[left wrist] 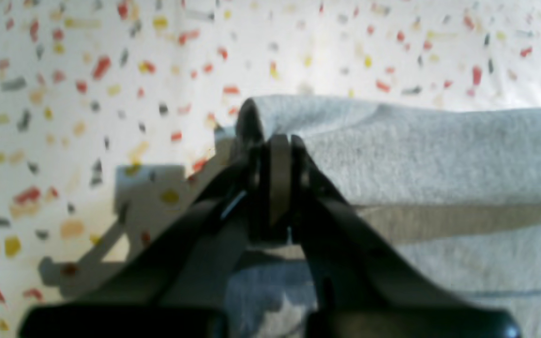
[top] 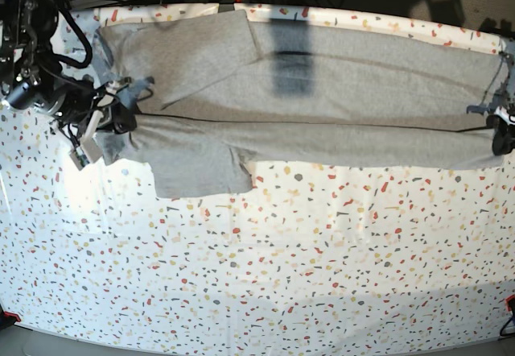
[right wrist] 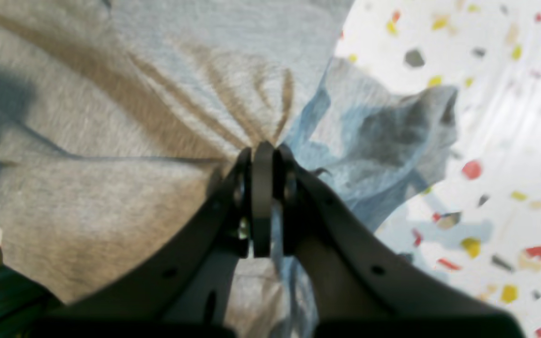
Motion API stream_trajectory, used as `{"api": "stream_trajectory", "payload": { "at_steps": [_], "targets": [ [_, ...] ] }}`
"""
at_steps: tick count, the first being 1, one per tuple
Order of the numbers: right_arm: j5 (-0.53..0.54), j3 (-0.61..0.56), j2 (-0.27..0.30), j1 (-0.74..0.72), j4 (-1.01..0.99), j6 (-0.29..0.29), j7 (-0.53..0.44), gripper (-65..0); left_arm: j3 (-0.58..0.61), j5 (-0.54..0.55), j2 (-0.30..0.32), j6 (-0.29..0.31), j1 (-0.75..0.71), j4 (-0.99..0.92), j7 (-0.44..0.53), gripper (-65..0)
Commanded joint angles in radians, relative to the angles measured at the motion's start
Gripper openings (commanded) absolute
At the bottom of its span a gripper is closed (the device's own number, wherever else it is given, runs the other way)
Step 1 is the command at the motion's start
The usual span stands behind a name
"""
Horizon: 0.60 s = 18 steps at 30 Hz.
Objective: Fold the T-shirt properly
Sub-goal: 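Lift the hem and fold it over toward the collar with both grippers, then release the hem and reposition the right gripper on the folded shirt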
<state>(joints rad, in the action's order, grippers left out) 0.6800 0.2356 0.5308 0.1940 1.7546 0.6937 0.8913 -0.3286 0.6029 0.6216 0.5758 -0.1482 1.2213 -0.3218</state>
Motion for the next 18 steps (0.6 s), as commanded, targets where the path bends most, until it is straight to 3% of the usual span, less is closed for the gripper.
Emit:
{"api": "stream_trajectory", "payload": {
  "at_steps": [1,13,14,18],
  "targets": [
    [0.004,0.009,0.012,0.000,0.019,0.004,-0.026,-65.0,-0.012,0.014,0.021,-0.003,0.003,0.016,0.022,-65.0],
    [-0.105,0.009,-0.069,0.022,0.019,0.004,-0.059,-65.0,-0.012,-0.109,0.008,-0.003,-0.004,0.016,-0.031,-65.0],
    [-0.105,0.009,-0.068,0.022,0.019,0.004,-0.060,-58.8,-0.012,-0.109,0.008,-0.003,-0.004,0.016,-0.034,-63.2],
    [-0.104,0.009,-0.068,0.016,0.019,0.004,-0.061,-33.4,-0.012,-0.108,0.009,-0.004,-0.001,0.016,-0.034,-38.0]
  ]
}}
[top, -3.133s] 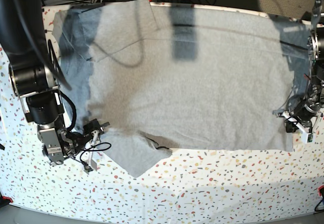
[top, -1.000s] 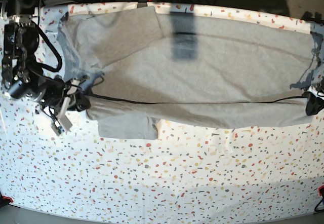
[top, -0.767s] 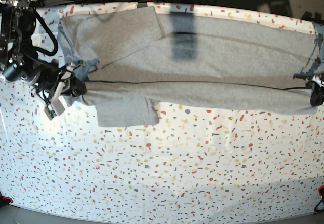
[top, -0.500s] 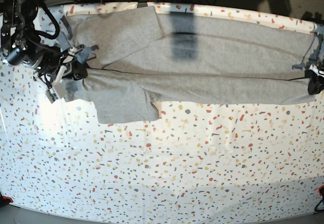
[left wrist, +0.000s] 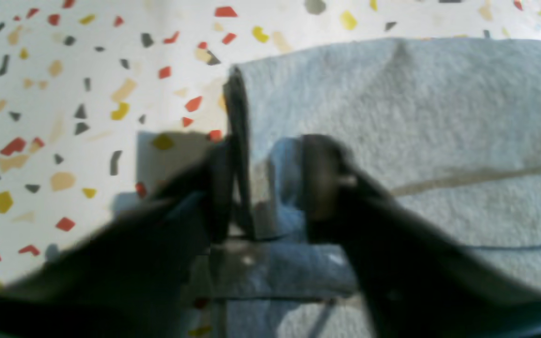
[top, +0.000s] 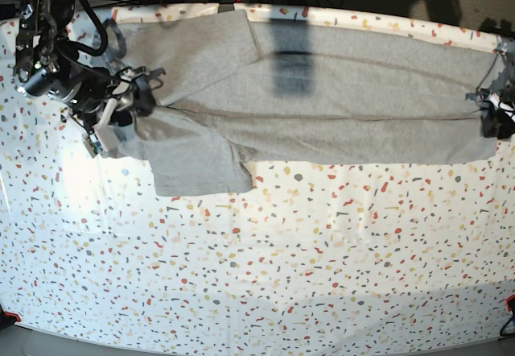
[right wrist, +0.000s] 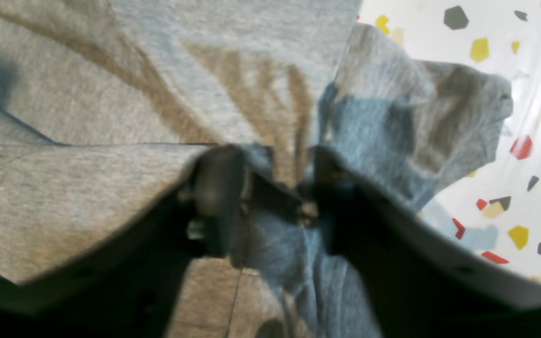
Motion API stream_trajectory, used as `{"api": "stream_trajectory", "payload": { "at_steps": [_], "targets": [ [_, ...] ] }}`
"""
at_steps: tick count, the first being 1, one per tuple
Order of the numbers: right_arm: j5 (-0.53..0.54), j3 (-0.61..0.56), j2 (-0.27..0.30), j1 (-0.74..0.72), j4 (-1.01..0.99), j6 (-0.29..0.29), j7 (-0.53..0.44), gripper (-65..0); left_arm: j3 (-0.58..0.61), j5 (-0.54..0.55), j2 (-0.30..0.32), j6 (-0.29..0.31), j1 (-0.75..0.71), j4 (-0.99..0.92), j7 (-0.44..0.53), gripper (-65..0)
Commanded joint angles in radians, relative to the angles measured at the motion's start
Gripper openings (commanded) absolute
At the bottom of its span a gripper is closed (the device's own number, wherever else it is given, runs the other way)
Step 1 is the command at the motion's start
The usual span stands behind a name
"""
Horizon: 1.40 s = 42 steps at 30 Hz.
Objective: Fold the T-shirt properly
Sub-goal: 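Release the hem and reposition the right gripper on the folded shirt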
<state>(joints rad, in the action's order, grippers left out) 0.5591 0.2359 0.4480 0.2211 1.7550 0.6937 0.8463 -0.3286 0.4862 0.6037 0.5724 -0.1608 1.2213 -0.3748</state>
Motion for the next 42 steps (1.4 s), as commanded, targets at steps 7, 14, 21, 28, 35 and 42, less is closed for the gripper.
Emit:
{"api": "stream_trajectory", "payload": {
  "at_steps": [7,14,21,28,35,42],
  "targets": [
    [0.055,0.009,0.014,-0.077,0.018,0.004,-0.043,-29.6,-0.012,0.015,0.064,-0.043,0.014,0.016,0.031,-33.8],
    [0.087,0.005,-0.064,-0.238,-0.032,-0.039,0.029,-29.6,-0.012,0.151,0.036,-0.047,0.014,0.027,0.031,-33.8],
    [0.069,-0.045,-0.113,-0.427,-0.275,-0.039,0.061,-29.6,-0.012,0.139,-0.028,-0.045,0.014,0.087,0.031,-33.8],
    [-0.037,-0.195,-0.113,-0.606,-0.529,-0.039,0.063,-29.6,-0.012,0.139,-0.061,-0.045,0.014,0.101,0.031,-33.8],
    [-0.163,-0.266,-0.119,-0.710,-0.671,-0.083,0.055,-29.6,-0.012,0.135,-0.060,-0.045,0.014,0.101,0.031,-33.8],
    [-0.232,-0.266,-0.149,-0.715,-0.771,-0.085,-0.031,-29.6,-0.012,0.116,-0.060,-0.045,0.014,0.101,0.031,-33.8]
  ]
}}
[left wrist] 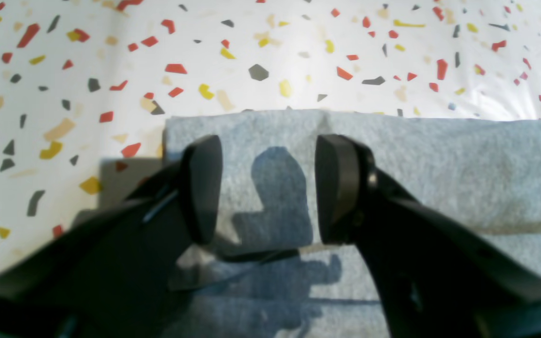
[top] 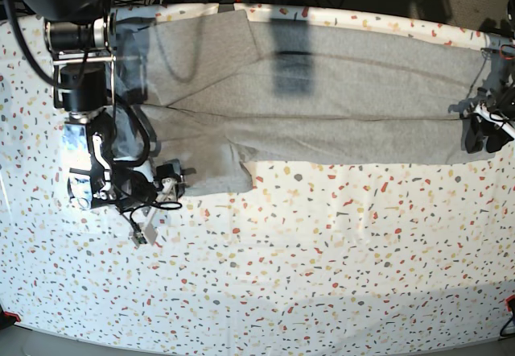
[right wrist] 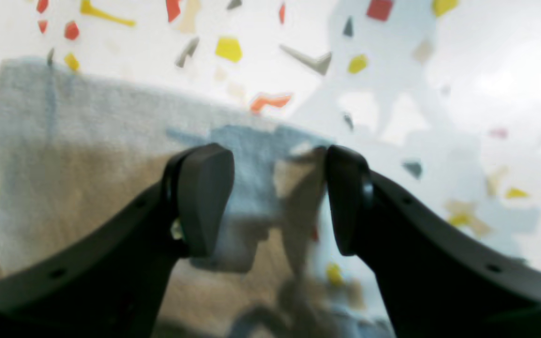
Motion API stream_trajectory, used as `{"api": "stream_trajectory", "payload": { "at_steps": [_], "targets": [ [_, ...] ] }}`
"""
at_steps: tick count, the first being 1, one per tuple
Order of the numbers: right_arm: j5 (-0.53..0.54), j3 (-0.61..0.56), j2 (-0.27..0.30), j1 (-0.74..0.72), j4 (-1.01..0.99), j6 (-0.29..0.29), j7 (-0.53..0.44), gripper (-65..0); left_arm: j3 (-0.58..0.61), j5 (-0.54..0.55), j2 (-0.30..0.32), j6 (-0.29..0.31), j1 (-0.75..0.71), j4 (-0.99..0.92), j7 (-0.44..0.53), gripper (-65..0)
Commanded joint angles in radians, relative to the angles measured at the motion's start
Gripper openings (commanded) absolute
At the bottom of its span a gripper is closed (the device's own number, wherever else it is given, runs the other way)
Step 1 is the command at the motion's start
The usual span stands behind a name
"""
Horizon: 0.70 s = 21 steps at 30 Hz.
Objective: Fold the T-shirt properly
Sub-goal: 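Release the hem and reposition the right gripper on the folded shirt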
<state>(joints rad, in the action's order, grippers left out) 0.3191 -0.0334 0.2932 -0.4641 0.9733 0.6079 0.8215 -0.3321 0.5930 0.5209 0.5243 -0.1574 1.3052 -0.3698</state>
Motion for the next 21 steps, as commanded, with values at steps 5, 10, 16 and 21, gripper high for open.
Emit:
{"api": "stream_trajectory", "payload": {
  "at_steps": [5,10,16,21],
  "targets": [
    [-0.032,0.004,-0.026,-0.029,-0.039,0.001,0.017,-29.7,-0.008,0.010,0.023,0.003,0.011,0.017,0.026,-33.8],
    [-0.028,0.004,-0.033,-0.032,-0.039,0.002,0.042,-43.8,-0.008,0.010,0.023,0.003,0.011,0.017,0.026,-33.8],
    [-0.029,0.004,-0.031,-0.035,-0.039,0.002,0.101,-65.0,-0.008,0.010,0.023,0.003,0.011,0.017,0.026,-33.8],
    [-0.028,0.004,-0.028,-0.035,0.050,0.048,0.156,-65.0,-0.008,0.010,0.023,0.003,0.011,0.017,0.026,-33.8]
  ]
}}
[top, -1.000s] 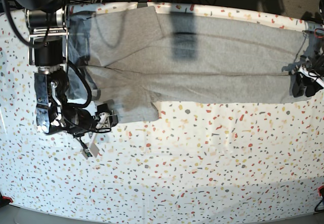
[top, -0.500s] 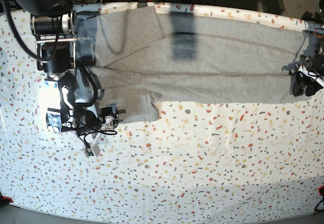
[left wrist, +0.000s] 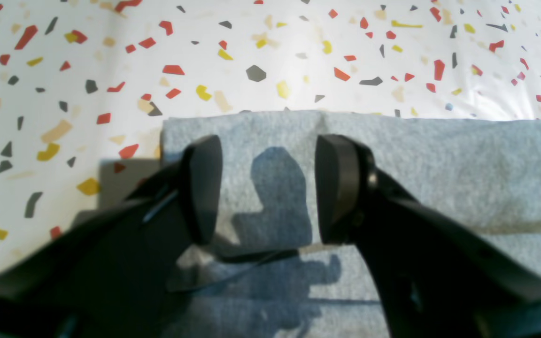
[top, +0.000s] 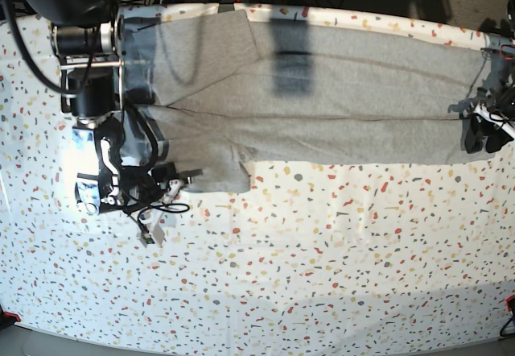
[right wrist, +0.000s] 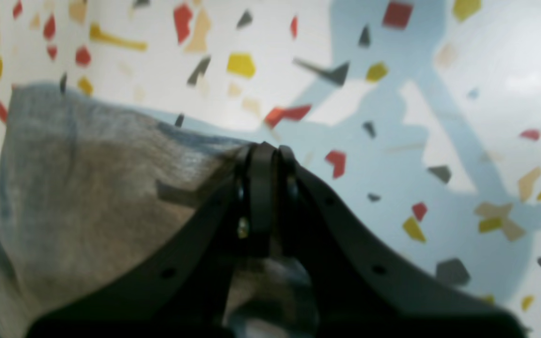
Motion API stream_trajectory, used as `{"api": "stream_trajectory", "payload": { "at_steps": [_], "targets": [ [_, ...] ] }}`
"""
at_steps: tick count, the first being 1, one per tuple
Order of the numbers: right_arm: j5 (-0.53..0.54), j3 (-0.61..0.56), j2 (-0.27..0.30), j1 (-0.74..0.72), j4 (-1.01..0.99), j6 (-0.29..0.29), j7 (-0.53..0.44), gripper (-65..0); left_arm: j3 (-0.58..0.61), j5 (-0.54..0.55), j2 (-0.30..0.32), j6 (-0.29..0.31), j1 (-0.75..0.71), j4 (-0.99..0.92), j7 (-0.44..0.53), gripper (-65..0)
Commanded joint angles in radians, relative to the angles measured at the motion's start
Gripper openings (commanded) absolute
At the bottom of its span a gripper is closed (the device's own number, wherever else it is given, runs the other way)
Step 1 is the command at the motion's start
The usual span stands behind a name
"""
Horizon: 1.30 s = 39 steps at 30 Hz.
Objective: Fold the T-shirt properly
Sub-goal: 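Release the hem and reposition the right gripper on the folded shirt, then grasp the folded shirt end with the right gripper and fold it inward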
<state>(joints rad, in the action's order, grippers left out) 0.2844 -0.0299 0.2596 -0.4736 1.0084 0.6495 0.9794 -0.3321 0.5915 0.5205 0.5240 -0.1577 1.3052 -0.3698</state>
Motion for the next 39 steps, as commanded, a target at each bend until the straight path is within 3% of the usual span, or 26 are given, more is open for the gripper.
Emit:
{"api": "stream_trajectory", "payload": {
  "at_steps": [1,6,12,22,26,30,39],
  "targets": [
    [0.013,0.000,0.006,-0.022,0.057,0.026,0.015,-65.0,-0.008,0.011,0.023,0.003,0.011,0.017,0.026,-33.8],
    [0.198,0.000,0.006,0.028,0.312,0.027,0.123,-65.0,-0.008,0.011,0.023,0.003,0.010,0.017,0.025,-33.8],
    [0.299,0.000,0.002,0.196,0.535,0.027,0.189,-65.0,-0.008,-0.022,0.023,0.003,0.008,0.017,0.018,-33.8],
    [0.330,0.000,0.000,0.511,0.923,0.028,0.171,-65.0,-0.008,-0.042,0.023,0.003,0.008,0.017,0.023,-33.8],
    [0.332,0.000,0.001,0.596,0.978,0.028,0.153,-65.0,-0.008,-0.041,0.023,0.003,0.008,0.017,0.023,-33.8],
    [0.401,0.000,0.000,0.647,0.979,0.030,0.143,-65.0,-0.008,-0.042,0.023,0.003,0.008,0.017,0.022,-33.8],
    [0.461,-0.004,0.000,0.662,0.979,0.032,0.143,-65.0,-0.008,-0.042,0.023,0.003,0.008,0.017,0.022,-33.8]
  ]
}}
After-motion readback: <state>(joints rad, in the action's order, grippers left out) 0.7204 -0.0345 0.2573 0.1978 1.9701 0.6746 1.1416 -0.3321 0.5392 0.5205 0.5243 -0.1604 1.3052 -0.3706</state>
